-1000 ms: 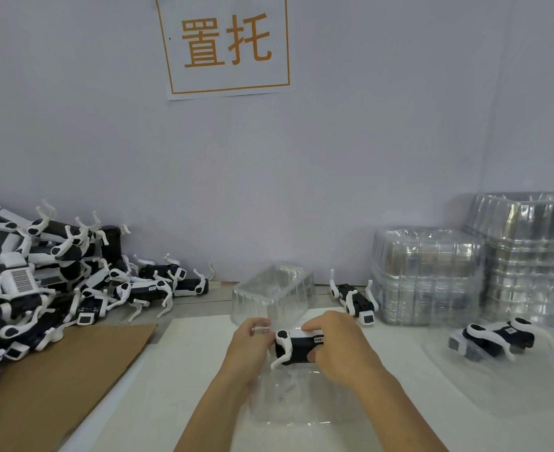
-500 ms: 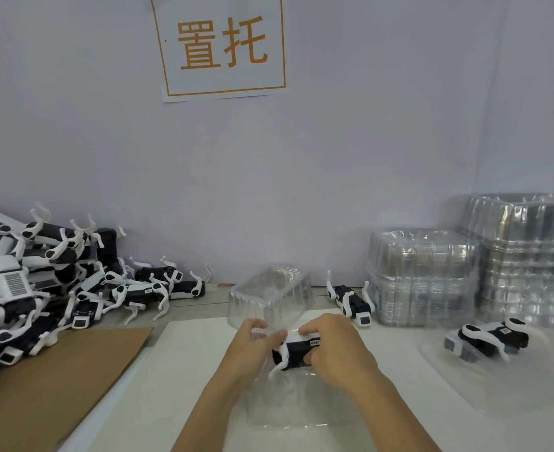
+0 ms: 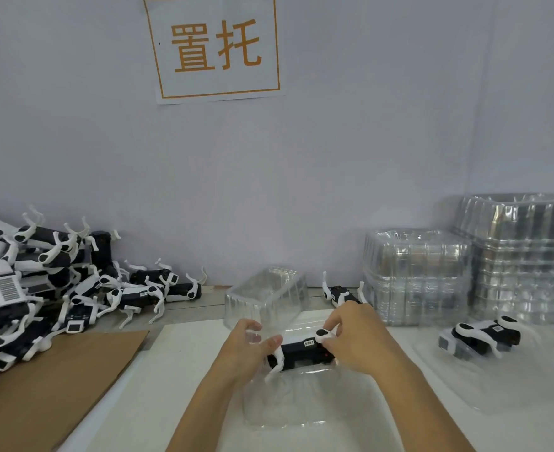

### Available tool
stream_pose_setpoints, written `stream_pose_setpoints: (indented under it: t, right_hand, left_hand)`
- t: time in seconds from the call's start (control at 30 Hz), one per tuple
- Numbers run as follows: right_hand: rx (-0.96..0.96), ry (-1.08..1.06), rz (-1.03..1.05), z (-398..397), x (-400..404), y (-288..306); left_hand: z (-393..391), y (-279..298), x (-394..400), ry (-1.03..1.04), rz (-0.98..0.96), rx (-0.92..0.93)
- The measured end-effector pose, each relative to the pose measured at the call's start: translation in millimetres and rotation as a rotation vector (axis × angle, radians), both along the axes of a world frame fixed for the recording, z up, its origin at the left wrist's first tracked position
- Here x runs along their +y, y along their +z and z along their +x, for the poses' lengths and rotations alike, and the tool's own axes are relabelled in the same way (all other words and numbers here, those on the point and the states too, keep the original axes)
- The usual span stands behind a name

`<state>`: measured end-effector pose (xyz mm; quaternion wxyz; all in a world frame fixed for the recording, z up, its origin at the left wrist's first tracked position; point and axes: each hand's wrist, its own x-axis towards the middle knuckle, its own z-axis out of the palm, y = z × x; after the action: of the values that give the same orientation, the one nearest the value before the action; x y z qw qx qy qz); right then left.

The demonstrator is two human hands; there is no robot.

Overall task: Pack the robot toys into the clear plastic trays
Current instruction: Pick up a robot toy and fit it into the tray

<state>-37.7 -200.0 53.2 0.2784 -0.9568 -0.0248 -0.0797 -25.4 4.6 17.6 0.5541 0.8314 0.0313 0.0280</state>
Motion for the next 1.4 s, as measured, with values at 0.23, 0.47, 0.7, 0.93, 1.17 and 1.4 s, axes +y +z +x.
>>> stream_pose_setpoints:
  t: [0.23,0.47,0.7,0.93,1.17,1.4]
  right_hand:
    - [-0.154,-0.217,0.036,4.5,15.1,-15.7]
    - [-0.127,-0.152,-0.16,4.1,10.0,-13.1]
    - [-0.173,0.158,-0.182,-3.9,50.4,-25.6]
    - [-0.11,0.217,-0.202,-4.5,51.1,-27.8]
    - [-0.141,0.199,-0.193,-3.5,53.3,-29.3]
    - [-0.216,0.087,0.269,9.0,39.1,-30.1]
  left_hand:
    - [1.5,-0.6,2.7,-0.007,-0.013,-0.023]
    - [1.7,-3.4,-1.3,0.063,-0.033,-0.029]
    - [1.8,-9.1,-4.6,0.097,-0.117,-0.064]
    - [2.1,-10.4,-5.3,0.114,-0.161,-0.077]
    - [0.8,-10.6,-3.7,0.058,0.039,-0.318]
    - [-2.1,4.9,-7.2,-0.148,0.585,-0.491]
